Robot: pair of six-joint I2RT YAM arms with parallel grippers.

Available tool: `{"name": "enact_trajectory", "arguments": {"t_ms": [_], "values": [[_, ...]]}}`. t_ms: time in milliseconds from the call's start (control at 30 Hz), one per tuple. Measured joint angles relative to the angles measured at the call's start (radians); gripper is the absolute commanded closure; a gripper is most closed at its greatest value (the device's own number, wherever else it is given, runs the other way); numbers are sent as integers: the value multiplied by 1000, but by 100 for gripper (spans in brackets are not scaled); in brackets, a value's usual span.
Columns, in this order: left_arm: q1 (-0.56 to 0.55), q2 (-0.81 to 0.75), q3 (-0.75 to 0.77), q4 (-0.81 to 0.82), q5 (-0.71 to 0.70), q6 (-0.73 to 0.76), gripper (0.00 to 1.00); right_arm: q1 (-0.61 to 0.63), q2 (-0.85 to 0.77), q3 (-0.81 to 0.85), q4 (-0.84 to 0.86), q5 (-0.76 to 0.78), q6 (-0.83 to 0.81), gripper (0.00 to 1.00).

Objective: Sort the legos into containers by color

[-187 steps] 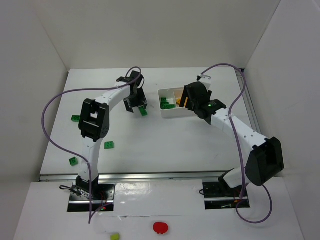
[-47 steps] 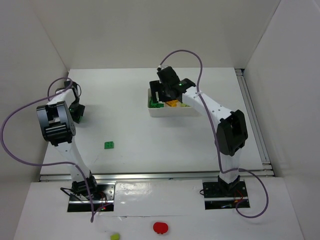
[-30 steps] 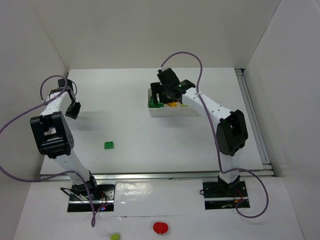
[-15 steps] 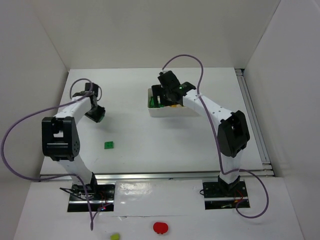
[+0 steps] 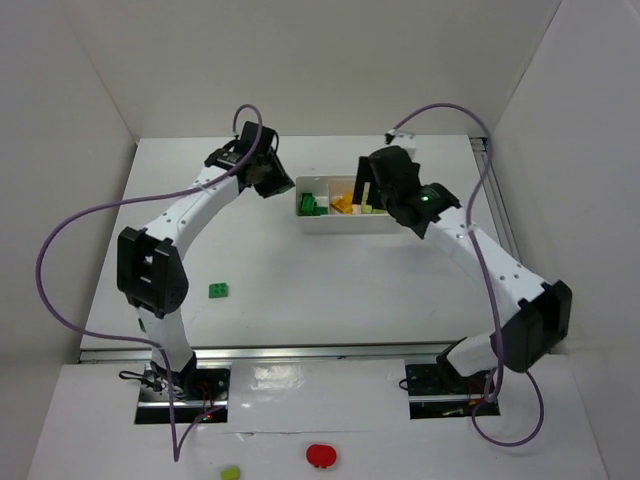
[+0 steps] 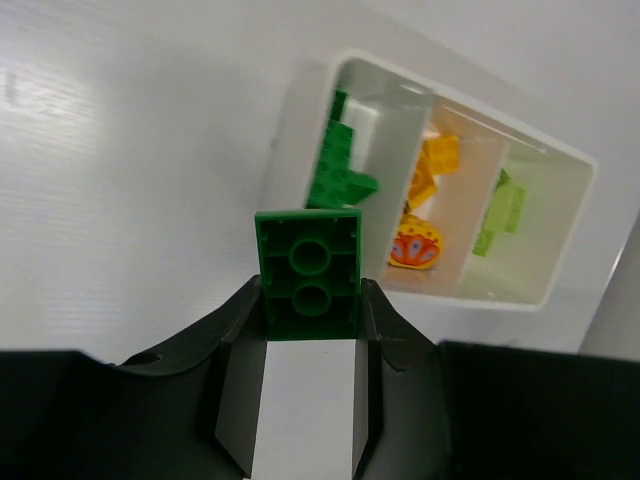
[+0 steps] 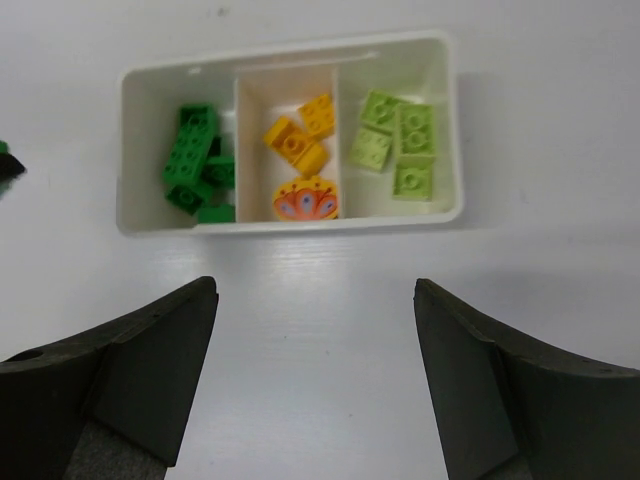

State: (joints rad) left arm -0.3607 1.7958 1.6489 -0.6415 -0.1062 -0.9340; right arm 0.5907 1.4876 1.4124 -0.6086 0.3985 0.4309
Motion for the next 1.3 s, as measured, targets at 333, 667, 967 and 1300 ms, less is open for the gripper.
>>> {"name": "enact_trajectory", "arguments": {"t_ms": [333, 667, 967, 1300], "values": [[-98, 362, 371, -20, 60, 99, 73, -85, -159, -53, 15, 88, 71, 13], [-100, 430, 432, -76, 112, 187, 25, -85, -170, -79, 10, 76, 77, 13], [-10, 61, 120, -122, 102, 250, 28, -29, -81, -79, 87, -99, -2, 13], [460, -347, -39, -292, 19, 257, 12, 398, 378, 82, 230, -334, -286, 11]]}}
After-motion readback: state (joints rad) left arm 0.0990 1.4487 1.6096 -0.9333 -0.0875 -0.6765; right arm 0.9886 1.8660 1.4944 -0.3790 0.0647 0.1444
